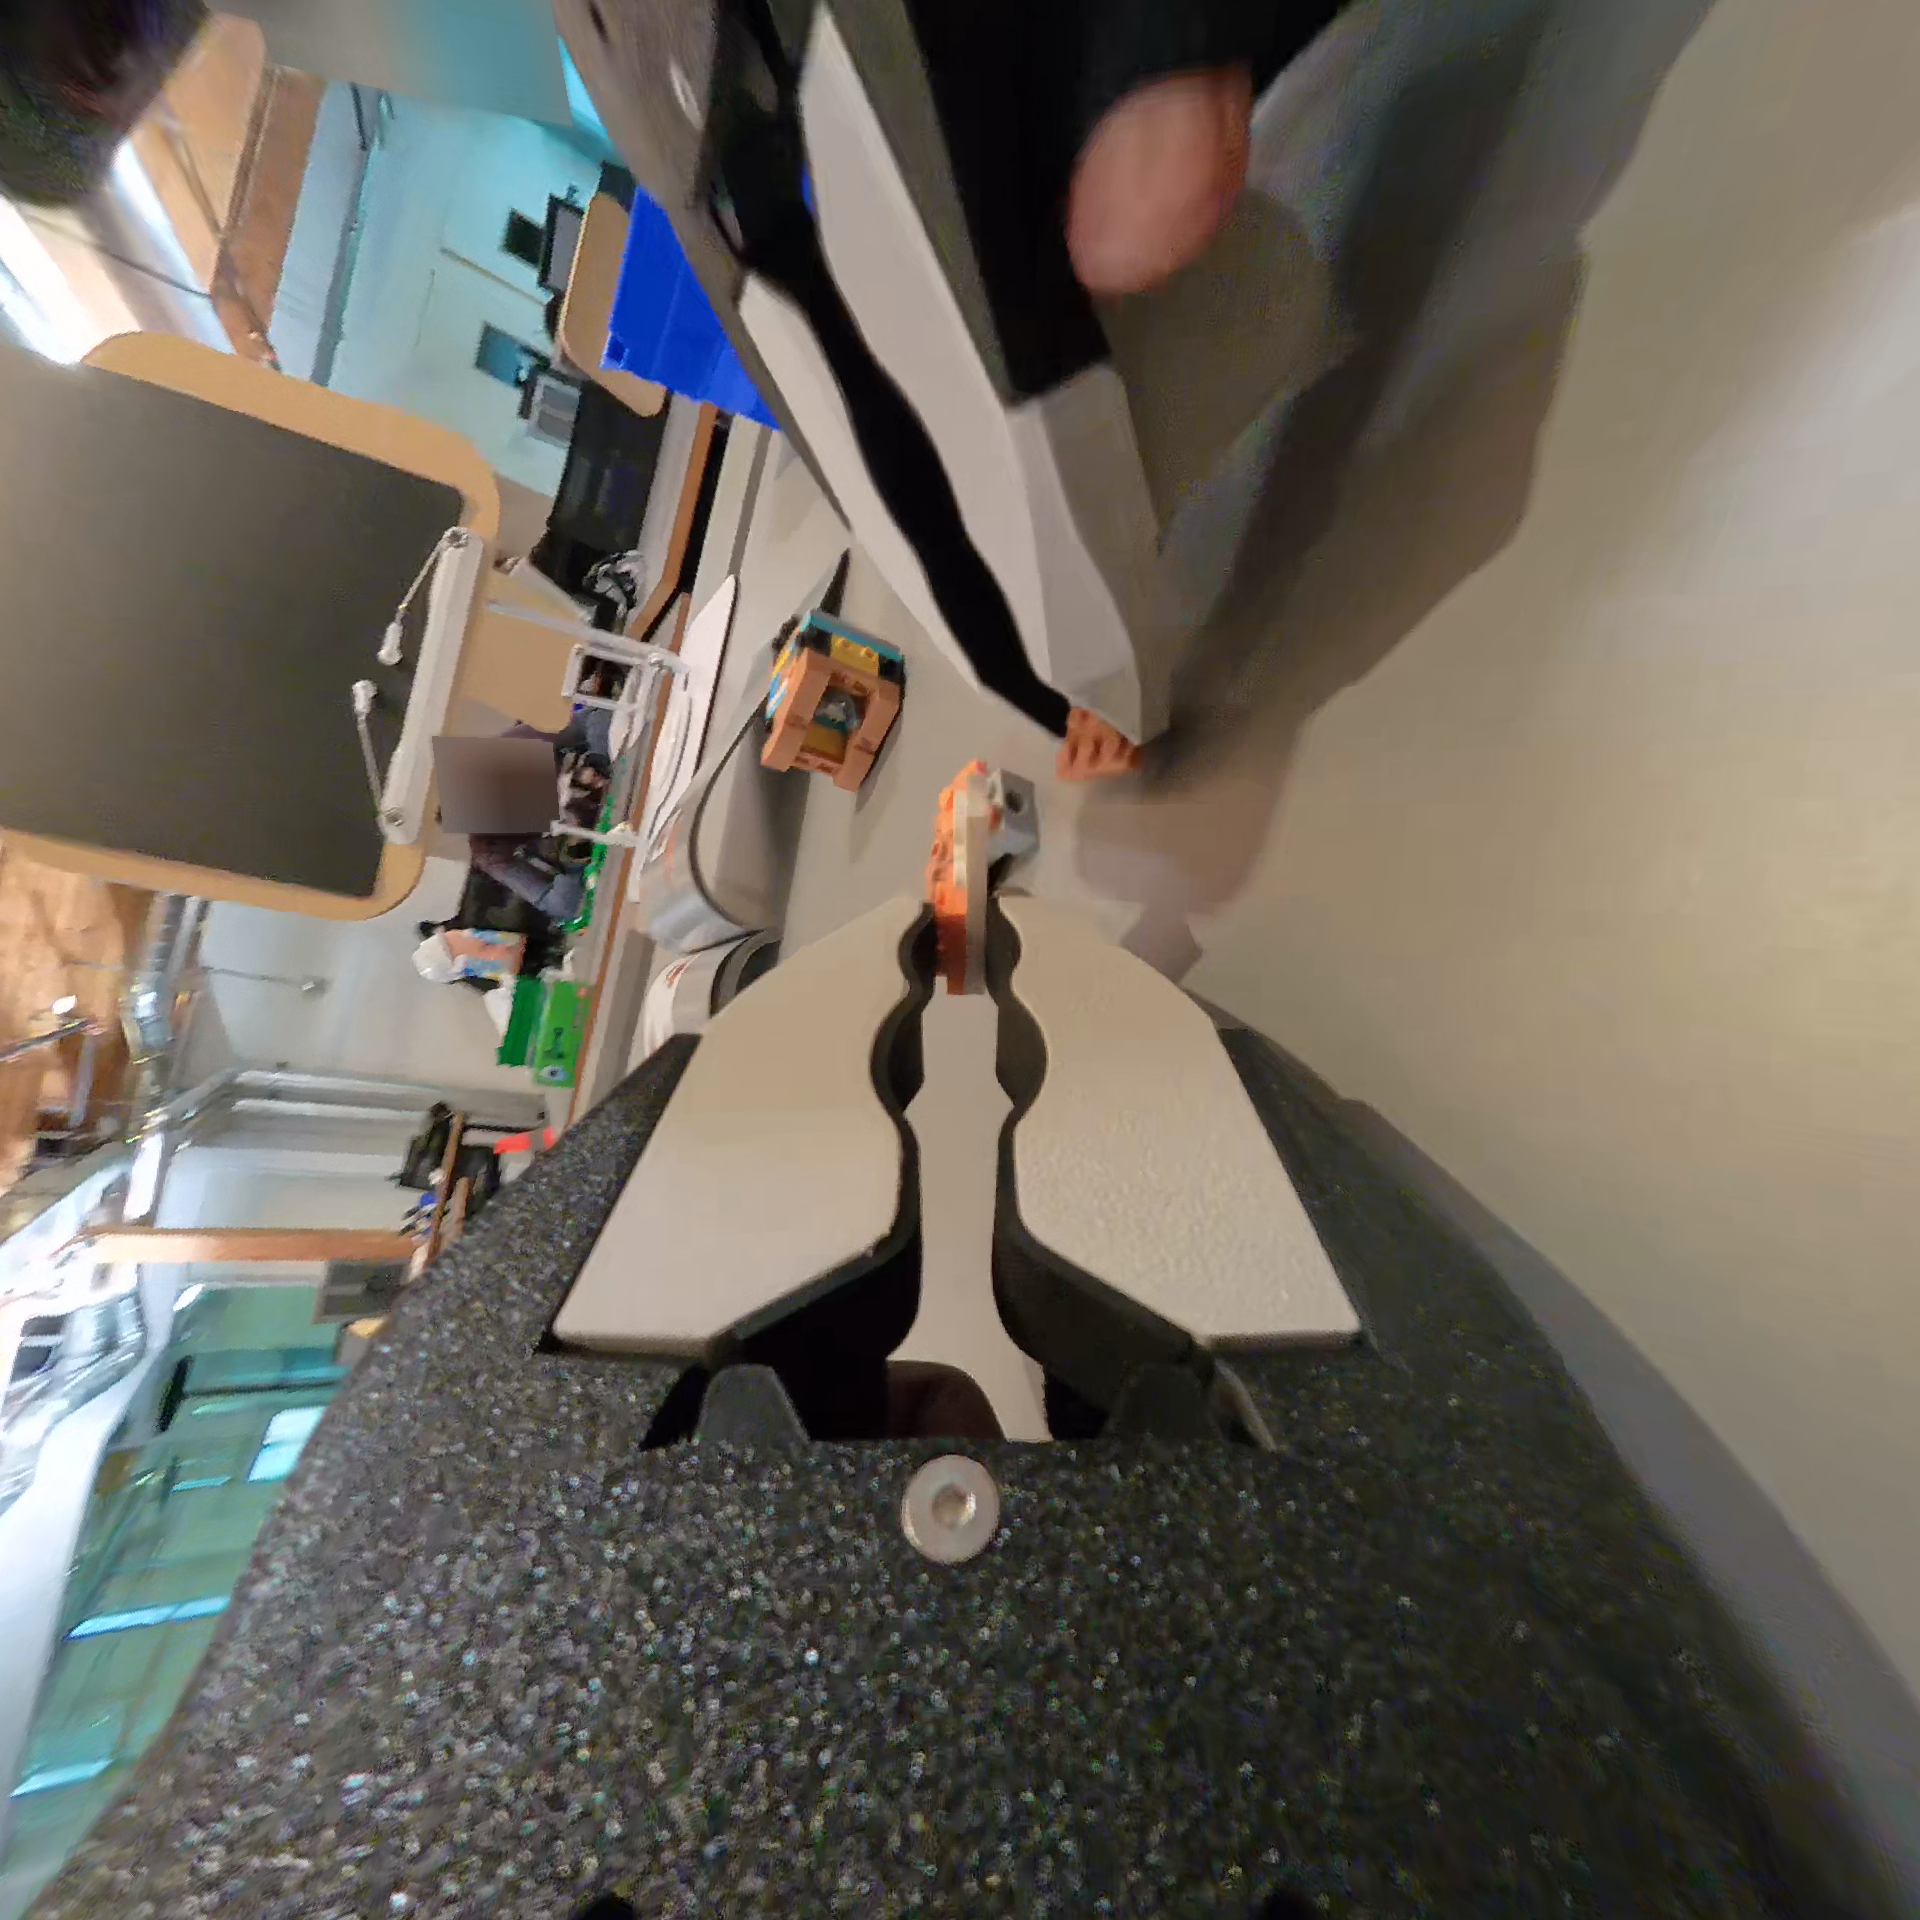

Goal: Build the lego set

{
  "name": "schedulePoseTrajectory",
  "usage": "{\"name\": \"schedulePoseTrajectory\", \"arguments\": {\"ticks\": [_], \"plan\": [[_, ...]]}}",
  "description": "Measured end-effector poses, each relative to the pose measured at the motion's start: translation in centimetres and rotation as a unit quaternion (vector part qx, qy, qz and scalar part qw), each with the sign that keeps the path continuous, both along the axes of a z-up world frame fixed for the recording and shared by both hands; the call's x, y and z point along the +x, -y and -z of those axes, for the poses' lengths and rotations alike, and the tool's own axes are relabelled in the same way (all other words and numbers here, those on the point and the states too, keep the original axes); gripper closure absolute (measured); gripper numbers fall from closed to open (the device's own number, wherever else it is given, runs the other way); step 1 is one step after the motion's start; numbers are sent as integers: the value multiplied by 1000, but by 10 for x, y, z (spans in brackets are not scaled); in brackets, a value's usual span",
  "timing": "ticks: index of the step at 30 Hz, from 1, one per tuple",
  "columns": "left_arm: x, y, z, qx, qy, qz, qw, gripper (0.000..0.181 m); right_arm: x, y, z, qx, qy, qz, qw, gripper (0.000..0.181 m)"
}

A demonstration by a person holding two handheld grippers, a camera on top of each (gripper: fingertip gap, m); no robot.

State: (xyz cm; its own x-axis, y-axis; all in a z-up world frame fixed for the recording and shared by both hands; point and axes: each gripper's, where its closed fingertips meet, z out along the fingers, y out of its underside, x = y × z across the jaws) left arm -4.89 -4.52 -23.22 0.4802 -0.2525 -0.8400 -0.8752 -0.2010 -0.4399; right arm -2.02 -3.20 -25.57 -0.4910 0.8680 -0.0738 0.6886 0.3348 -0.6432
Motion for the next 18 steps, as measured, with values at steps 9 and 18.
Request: {"name": "schedulePoseTrajectory", "arguments": {"ticks": [9,18], "plan": [[-8,-11,-5,17,-74,-88,993,173,-6,14,-49,-49,-26,42,998,157],[-2,-15,-10,35,-100,-100,989,172,-9,10,-42,9,29,38,999,157]]}}
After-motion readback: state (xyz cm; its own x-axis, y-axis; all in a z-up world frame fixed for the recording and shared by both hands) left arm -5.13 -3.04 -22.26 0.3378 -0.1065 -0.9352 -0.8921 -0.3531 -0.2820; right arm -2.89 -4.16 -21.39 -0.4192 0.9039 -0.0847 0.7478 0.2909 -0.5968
